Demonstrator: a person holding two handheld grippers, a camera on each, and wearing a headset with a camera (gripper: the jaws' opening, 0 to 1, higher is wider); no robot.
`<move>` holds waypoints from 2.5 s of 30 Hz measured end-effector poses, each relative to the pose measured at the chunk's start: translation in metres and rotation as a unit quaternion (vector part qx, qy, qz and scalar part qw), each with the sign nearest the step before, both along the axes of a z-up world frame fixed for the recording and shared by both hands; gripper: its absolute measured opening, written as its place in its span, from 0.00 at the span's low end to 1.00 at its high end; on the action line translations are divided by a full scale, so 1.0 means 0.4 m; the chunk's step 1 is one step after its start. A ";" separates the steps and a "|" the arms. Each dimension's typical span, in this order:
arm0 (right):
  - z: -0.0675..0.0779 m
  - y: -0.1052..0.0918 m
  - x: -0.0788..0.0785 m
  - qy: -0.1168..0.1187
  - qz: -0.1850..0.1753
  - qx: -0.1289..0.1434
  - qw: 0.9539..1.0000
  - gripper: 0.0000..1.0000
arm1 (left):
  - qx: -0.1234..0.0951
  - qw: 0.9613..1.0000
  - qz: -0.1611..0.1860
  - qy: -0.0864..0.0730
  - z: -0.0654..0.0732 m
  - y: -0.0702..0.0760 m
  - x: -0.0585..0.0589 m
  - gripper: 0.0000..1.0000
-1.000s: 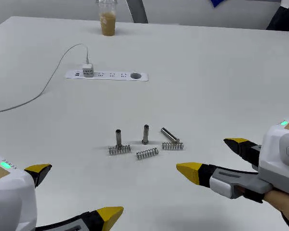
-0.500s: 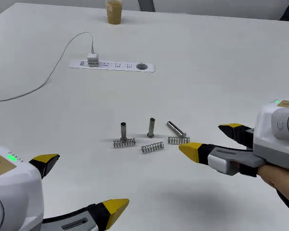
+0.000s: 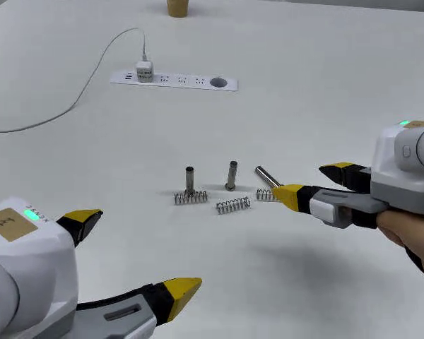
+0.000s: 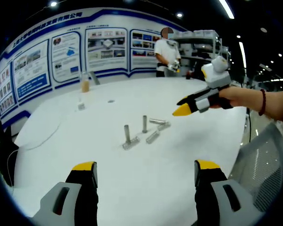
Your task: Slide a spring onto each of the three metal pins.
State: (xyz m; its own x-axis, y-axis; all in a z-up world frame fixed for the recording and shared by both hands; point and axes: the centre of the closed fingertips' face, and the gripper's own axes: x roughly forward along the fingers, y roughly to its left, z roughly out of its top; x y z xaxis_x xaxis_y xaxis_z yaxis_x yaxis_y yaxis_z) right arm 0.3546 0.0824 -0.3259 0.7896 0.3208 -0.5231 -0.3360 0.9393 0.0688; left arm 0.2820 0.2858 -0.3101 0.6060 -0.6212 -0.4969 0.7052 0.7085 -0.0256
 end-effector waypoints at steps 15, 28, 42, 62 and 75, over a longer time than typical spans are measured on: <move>-0.049 0.025 0.066 0.019 0.029 -0.014 0.999 0.44 | -0.002 1.000 -0.009 0.001 -0.006 -0.014 0.006 0.85; -0.102 0.041 0.127 0.033 0.042 -0.022 0.998 0.36 | -0.006 1.000 -0.006 0.008 -0.023 -0.011 0.014 0.84; -0.145 0.050 0.174 0.041 0.040 -0.035 0.998 0.26 | -0.003 1.000 -0.012 0.013 -0.034 -0.017 0.014 0.83; -0.181 0.049 0.202 0.053 0.028 -0.042 0.997 0.15 | -0.004 1.000 -0.005 0.007 -0.029 -0.004 0.027 0.79; -0.178 0.030 0.208 0.072 0.003 -0.016 0.997 0.09 | -0.005 1.000 -0.006 0.000 -0.018 -0.003 0.030 0.77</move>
State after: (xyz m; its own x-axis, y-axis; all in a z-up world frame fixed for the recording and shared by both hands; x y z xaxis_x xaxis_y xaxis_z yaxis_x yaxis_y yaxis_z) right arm 0.4377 0.0945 -0.3970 0.7030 0.3067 -0.6416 -0.3308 0.9397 0.0867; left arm 0.2940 0.2846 -0.3174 0.5991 -0.6330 -0.4903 0.7133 0.7001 -0.0323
